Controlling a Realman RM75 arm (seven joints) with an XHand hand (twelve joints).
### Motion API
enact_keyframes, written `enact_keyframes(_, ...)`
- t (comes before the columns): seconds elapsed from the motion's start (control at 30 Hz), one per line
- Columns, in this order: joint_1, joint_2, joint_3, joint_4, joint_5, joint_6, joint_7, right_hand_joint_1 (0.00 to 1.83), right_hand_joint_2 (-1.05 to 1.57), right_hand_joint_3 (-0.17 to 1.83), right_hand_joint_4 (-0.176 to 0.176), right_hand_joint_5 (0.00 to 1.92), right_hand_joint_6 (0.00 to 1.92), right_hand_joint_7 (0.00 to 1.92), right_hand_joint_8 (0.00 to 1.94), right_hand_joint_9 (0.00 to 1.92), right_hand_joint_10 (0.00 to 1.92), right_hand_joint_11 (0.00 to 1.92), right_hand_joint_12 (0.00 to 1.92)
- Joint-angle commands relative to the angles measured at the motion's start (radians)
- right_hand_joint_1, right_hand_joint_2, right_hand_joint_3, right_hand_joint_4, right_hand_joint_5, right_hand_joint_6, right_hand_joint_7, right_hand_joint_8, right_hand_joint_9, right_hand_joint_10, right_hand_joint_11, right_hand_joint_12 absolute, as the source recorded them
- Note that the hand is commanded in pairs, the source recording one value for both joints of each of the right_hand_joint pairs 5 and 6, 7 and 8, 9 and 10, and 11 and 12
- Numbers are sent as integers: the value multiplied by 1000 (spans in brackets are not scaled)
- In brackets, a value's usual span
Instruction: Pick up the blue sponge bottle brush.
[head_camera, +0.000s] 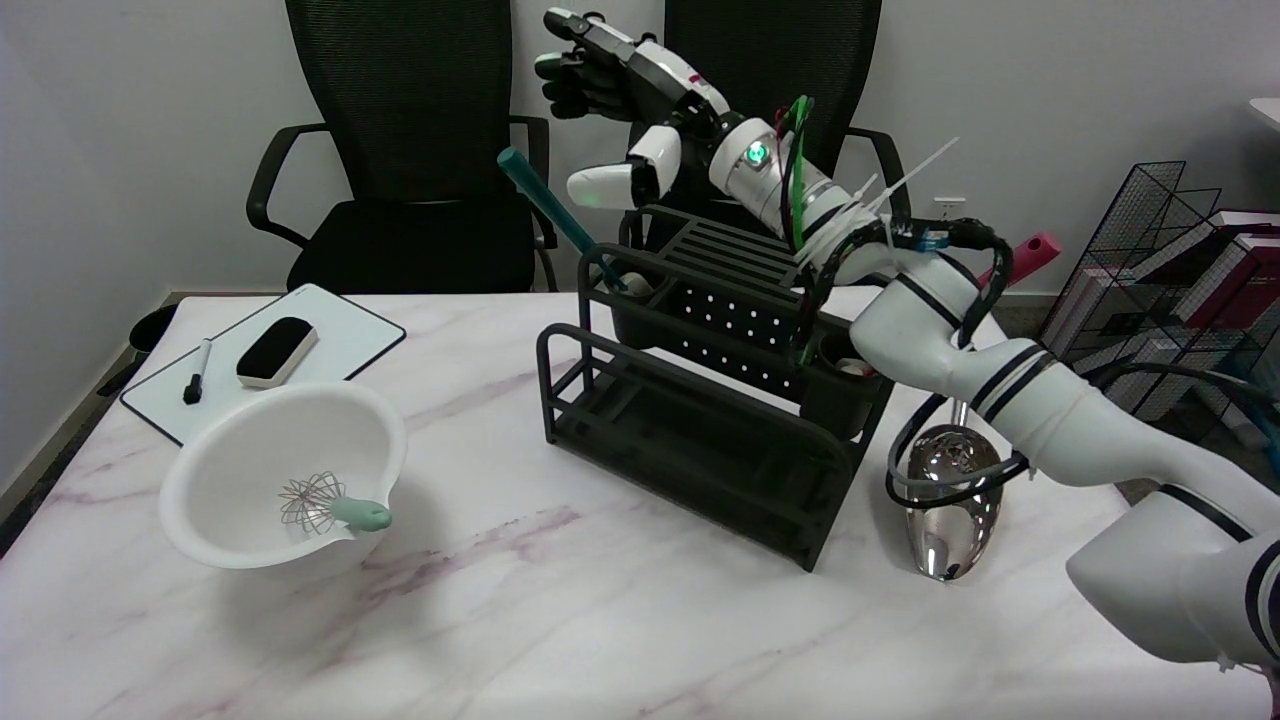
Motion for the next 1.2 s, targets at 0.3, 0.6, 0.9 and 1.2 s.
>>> enact_keyframes(0.3,110,-138,-83,-268,-92,-61,-104,1190,-306,1232,0,121,121,347,347,406,406,446,446)
enact_keyframes(0.6,131,-167,-84,-323,-100,-61,-104,1190,-303,1268,0,120,120,349,349,411,411,440,440)
enact_keyframes(0.9,151,-206,-87,-345,-149,-61,-104,1193,-273,1266,0,113,113,380,380,411,411,435,435)
enact_keyframes(1.2,168,-262,-95,-396,-211,-61,-104,1197,-251,1273,0,104,104,408,408,408,408,430,430)
